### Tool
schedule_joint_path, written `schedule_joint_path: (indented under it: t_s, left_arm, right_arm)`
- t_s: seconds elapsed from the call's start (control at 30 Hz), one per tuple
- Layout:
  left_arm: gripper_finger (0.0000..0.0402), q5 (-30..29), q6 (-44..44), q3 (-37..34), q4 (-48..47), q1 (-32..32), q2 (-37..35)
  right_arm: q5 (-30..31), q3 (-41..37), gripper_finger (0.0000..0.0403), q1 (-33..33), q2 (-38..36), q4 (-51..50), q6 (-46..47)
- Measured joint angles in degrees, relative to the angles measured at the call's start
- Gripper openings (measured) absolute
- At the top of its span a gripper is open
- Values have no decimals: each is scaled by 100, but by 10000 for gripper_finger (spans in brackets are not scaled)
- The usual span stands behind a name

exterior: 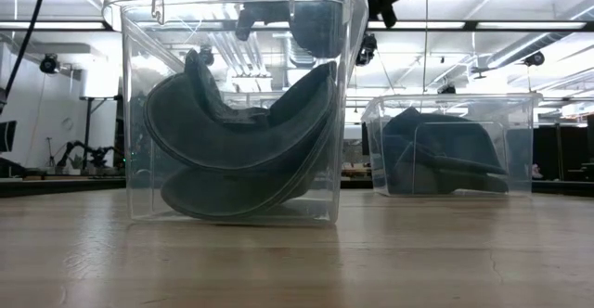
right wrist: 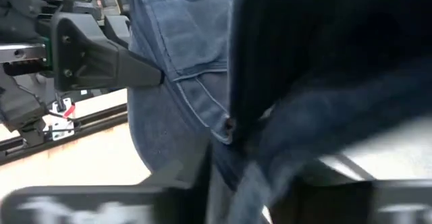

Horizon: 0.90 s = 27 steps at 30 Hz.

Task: Pick & Place hat
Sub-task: Put the blue cap into the top transparent bin

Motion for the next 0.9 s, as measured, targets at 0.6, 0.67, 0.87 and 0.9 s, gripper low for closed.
schedule_joint_path:
  t_s: [0.6,0.67,0.87,0.9]
  left_arm:
    - [61,104,446,9,-246,0,-24]
    - [62,211,433,9,-260,0,-26]
    - [63,374,411,9,-508,2,-80]
    - [63,391,422,9,-692,2,-117]
  right_arm:
    - [717,-16,9,9,-286,-321,-102]
    - [845,-16,8,7,-306,-377,-110]
    - [1546,-16,8,-79,-424,-475,-242]
    - [1544,-16,8,-129,-472,-515,-248]
